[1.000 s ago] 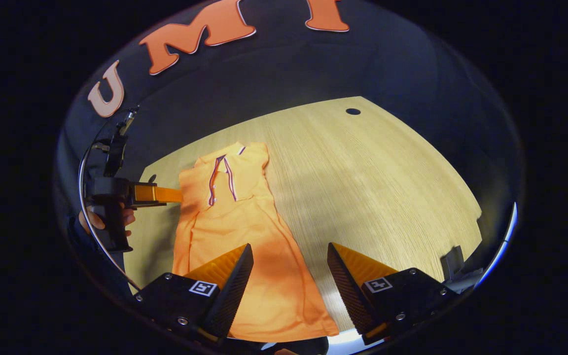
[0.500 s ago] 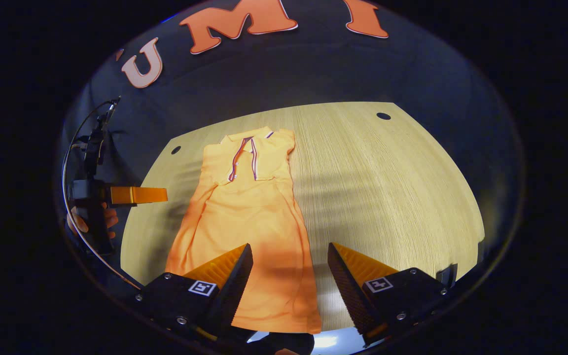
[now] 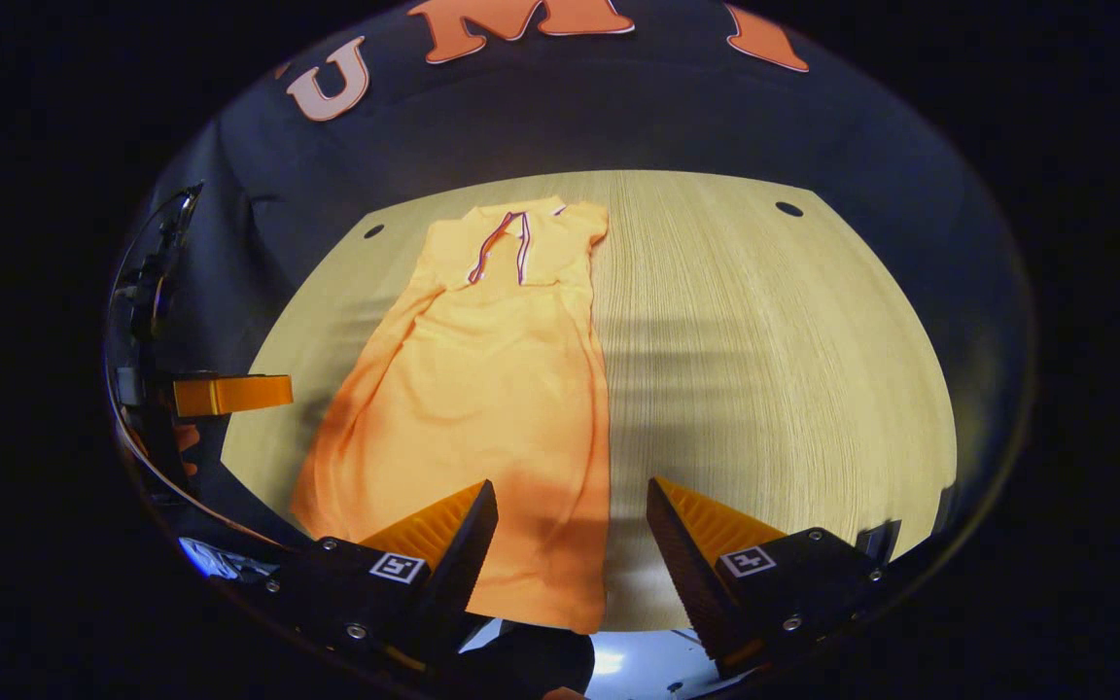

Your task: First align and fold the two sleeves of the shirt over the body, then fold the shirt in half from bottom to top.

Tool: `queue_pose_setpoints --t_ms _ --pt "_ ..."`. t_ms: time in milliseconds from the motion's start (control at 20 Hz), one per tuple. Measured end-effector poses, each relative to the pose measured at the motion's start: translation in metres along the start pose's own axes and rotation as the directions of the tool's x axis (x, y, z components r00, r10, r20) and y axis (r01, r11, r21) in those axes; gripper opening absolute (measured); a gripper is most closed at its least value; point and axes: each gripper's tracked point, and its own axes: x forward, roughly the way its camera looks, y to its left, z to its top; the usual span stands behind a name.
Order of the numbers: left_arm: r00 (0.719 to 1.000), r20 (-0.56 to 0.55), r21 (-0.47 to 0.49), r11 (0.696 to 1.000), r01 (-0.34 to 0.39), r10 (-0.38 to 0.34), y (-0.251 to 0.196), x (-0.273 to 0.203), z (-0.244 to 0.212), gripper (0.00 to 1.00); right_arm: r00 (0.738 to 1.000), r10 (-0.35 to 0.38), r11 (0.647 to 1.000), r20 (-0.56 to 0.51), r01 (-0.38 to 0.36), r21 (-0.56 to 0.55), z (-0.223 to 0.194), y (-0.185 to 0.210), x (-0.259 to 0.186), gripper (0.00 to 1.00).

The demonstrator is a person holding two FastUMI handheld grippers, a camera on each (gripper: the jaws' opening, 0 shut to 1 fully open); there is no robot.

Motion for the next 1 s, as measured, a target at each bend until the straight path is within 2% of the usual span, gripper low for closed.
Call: queue_pose_setpoints --t_ms 300,750,1000 --pt "0.997 -0.071 0.011 0.999 -0.033 0.034 0.008 0.006 -0.055 0.99 0.997 0.015 1.000 -0.074 -0.017 -0.021 -0.037 0.000 0.009 0.95" --pt "0.985 -0.168 0.034 0.999 -0.040 0.046 0.014 0.007 -0.114 0.99 0.983 0.004 0.999 -0.181 -0.011 -0.039 -0.083 -0.002 0.016 0.95" --pt "0.974 -0.224 0.022 0.999 -0.039 0.043 0.015 0.004 -0.144 0.99 0.971 0.032 0.999 -0.238 -0.039 -0.027 -0.109 0.011 0.018 0.93"
